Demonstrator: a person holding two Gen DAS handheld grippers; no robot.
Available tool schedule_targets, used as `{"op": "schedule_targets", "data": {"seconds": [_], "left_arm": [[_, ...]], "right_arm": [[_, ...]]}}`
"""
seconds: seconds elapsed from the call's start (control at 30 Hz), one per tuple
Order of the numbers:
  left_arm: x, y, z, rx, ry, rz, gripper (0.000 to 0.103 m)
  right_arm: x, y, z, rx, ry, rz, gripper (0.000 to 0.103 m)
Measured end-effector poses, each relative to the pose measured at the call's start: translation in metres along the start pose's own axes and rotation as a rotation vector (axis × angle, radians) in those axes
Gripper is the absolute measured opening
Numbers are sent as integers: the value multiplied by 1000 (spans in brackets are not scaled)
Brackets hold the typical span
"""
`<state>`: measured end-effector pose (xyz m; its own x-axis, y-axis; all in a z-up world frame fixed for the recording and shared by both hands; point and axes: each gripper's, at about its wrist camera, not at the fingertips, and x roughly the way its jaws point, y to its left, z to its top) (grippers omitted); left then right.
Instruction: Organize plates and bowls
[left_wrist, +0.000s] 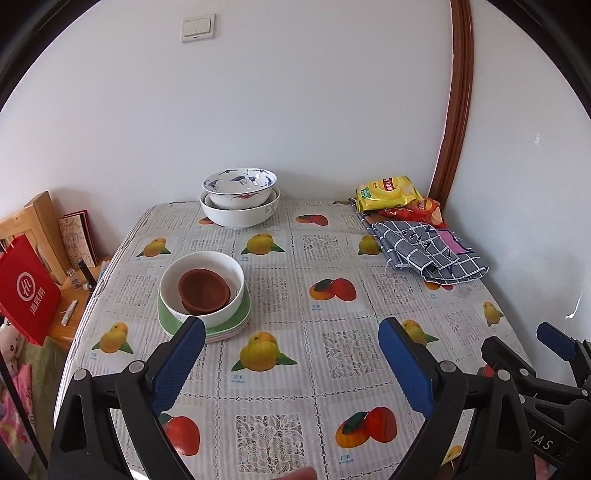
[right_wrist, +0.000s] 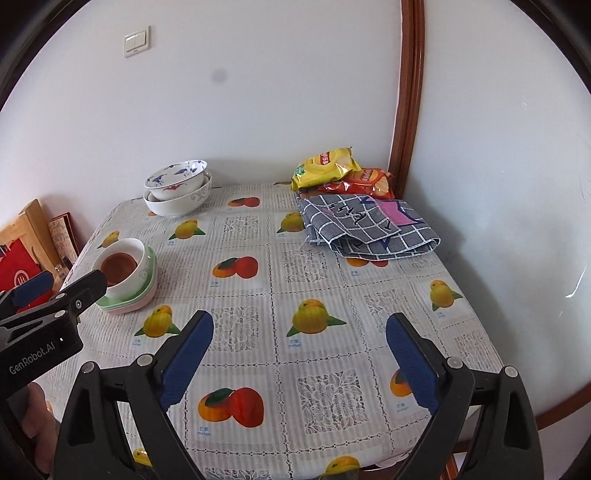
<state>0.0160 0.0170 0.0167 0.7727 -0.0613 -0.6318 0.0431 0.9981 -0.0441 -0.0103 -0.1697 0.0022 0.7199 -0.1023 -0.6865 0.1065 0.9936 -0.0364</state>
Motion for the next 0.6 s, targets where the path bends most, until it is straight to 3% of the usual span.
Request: {"op": "schedule_targets", "data": {"seconds": [0.6], "left_arm": [[-6,-8,-5,17,-5,-5,97]], "right_arm": [[-10,-11,-6,33,-9,-3,94]]}}
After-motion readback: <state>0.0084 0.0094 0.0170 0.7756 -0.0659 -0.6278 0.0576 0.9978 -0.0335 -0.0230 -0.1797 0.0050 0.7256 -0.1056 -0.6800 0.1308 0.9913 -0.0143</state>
